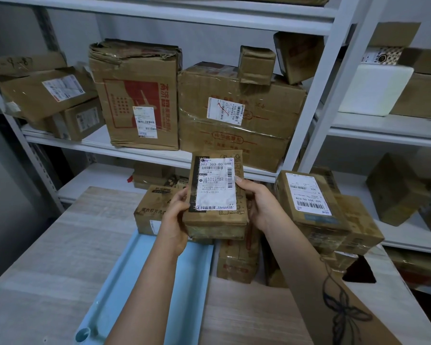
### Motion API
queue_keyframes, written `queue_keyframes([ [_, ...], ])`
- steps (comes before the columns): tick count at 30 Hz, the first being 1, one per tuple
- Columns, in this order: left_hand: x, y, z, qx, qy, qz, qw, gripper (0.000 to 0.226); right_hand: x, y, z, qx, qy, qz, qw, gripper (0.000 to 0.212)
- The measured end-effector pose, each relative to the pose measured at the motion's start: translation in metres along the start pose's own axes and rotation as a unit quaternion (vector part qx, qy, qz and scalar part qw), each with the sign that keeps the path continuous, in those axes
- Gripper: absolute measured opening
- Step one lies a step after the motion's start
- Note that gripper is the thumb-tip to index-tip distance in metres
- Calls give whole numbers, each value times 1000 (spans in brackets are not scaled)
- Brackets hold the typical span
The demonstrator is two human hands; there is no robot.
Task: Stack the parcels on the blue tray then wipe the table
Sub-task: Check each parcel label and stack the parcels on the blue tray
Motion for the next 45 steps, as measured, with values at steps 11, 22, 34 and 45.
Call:
queue_keyframes([
  [11,15,-7,4,21,-146,28,989,38,-4,0,-3,34,-30,11,999,32],
  [22,16,-6,9,10,-179,45,983,53,-2,-1,-8,50,15,24,998,38],
  [34,8,-1,0,40,-4,-34,999,29,-11,-5,-8,27,-77,-2,997,11],
  [45,12,1,-19,102,230,-44,967,48,-24,9,16,-86,5,-88,992,29],
])
Point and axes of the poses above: each hand's wrist, its own y-axis away from the middle knuckle, its own x-axis out of the back of the hand, z = x × y, the point moved 7 cm from there along -y, towards the middle knuckle, and after that the axes turned 6 degrees about x, right-handed, at the moved point
